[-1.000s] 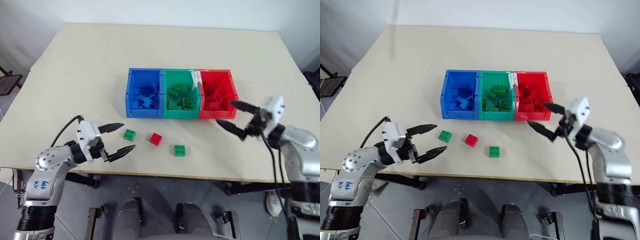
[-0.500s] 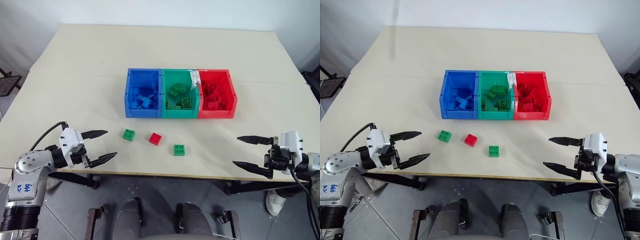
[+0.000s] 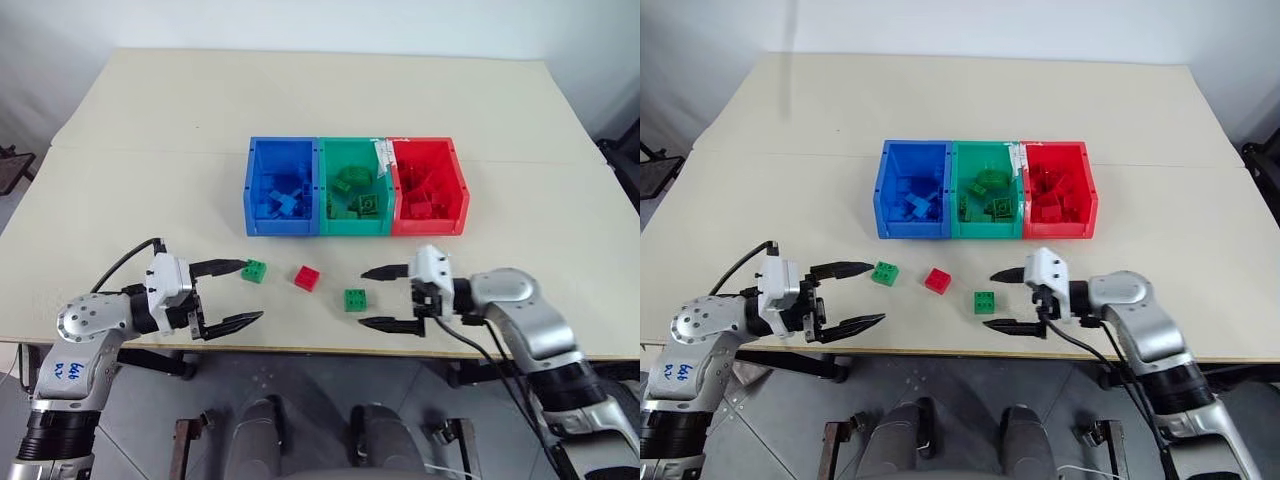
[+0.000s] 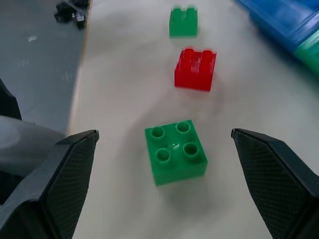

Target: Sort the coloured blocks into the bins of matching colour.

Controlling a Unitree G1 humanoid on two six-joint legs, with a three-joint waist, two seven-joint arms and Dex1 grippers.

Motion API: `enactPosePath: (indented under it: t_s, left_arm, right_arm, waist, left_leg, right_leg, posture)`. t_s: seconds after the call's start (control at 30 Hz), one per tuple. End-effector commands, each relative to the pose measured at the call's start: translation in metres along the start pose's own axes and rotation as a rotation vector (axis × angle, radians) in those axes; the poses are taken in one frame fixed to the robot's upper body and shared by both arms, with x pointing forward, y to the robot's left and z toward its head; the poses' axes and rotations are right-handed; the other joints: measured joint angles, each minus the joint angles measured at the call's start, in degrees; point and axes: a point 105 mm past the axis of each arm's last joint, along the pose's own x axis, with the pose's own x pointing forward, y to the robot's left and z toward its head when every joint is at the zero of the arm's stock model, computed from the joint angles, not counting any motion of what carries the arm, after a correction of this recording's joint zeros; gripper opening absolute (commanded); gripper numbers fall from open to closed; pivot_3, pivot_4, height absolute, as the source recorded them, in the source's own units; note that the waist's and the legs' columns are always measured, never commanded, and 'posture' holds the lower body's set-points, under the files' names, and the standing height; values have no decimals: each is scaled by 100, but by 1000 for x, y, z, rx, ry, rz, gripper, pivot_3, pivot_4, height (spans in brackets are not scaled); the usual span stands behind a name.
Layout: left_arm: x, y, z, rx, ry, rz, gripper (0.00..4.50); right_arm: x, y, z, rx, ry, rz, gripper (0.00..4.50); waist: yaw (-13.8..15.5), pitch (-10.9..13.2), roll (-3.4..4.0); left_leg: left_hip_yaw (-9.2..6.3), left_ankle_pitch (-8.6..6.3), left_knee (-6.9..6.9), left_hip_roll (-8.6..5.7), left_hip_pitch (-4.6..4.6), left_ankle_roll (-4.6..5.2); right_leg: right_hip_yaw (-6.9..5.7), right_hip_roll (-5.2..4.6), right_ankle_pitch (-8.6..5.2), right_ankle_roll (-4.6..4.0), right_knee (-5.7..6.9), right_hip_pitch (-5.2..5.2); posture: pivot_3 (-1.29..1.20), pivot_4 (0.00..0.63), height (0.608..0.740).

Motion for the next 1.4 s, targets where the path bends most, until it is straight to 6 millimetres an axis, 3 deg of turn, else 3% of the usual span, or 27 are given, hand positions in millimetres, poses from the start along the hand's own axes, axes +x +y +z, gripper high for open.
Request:
enactPosePath:
  t_s: [0.03, 0.27, 0.37, 0.47, 0.53, 0.6, 0.67, 0.83, 0.97, 1.1, 1.13, 1.4]
  left_arm:
    - [4, -6, 9, 16, -32, -12, 4500]
    - [5, -6, 10, 14, -38, 12, 4500]
    - [4, -6, 10, 10, -43, 29, 4500]
    - [3, -5, 9, 4, -48, 46, 4500]
    - [4, -4, 9, 0, -52, 57, 4500]
    - [4, -4, 8, -1, -53, 61, 4500]
    - [4, -4, 8, -1, -52, 61, 4500]
    - [5, -1, 7, -3, -50, 65, 4500]
    - [6, 0, 7, -1, -53, 70, 4500]
    - [3, 1, 5, -6, -44, 78, 4500]
    - [2, 1, 5, -8, -41, 82, 4500]
    - [-23, 13, -7, -43, 16, 130, 4500]
  right_arm:
    - [12, -2, 1, -29, 4, 8, 3817]
    - [17, -3, 7, -56, -25, 17, 1494]
    - [11, -15, 23, -54, -67, -39, 1494]
    - [3, -42, 50, -78, -138, -165, 1494]
    - [-2, -68, 70, -88, -190, -292, 1494]
    - [-10, -105, 85, -52, -220, -504, 1494]
    - [-13, -125, 95, -32, -256, -620, 1494]
    - [-5, -140, 104, -40, -281, -702, 1494]
    - [-3, -137, 108, -45, -305, -686, 2887]
    - [-15, -124, 115, -101, -346, -624, 4251]
    - [-19, -116, 111, -113, -337, -580, 4414]
    - [-70, -44, 64, -205, -285, -254, 4414]
  waist:
    - [-7, 0, 0]
    - [-6, 0, 0]
    - [-9, 0, 0]
    - [-32, 0, 0]
    - [-45, 0, 0]
    - [-50, 0, 0]
    - [-47, 0, 1]
    - [-17, 0, 0]
    - [-29, 0, 1]
    - [-29, 0, 1]
    - [-22, 0, 1]
    - [-1, 0, -1]
  left_leg:
    - [0, 0, 0, 0, -1, 0]
    - [1, 0, 1, 0, 0, 1]
    - [0, -1, 0, 0, 0, 1]
    - [0, 0, 0, 1, 0, 1]
    - [2, 0, 0, 4, 3, 0]
    - [1, 1, -1, 8, 4, -3]
    - [1, 10, -2, 9, 2, -20]
    - [9, 3, -3, 8, -3, -24]
    - [19, 2, -3, 9, -5, -23]
    - [23, 2, -3, 13, -4, -23]
    - [23, 2, -3, 14, -4, -23]
    - [31, -13, 0, 13, -3, -8]
  right_leg:
    - [0, 0, 0, 0, 0, -1]
    - [0, 1, 0, 0, 2, -1]
    - [0, 1, 0, 0, 2, -1]
    - [1, 1, 0, 0, 4, -3]
    - [3, 4, 0, 0, 8, -5]
    - [3, 7, 0, -1, 10, -6]
    - [2, 6, 0, -1, 10, -9]
    - [-1, 4, 0, 0, 6, -10]
    - [-1, 4, 0, 1, 7, -17]
    - [-1, 5, 0, 1, 7, -19]
    - [-1, 5, 0, 1, 7, -19]
    - [-3, 4, 0, 3, -8, -10]
  posture:
    - [0, 150, 740]
    - [0, 150, 740]
    - [0, 150, 740]
    - [0, 150, 740]
    - [0, 150, 740]
    - [0, 150, 740]
    - [0, 150, 740]
    - [0, 150, 740]
    - [0, 150, 740]
    - [0, 150, 740]
    - [0, 150, 740]
    - [0, 150, 740]
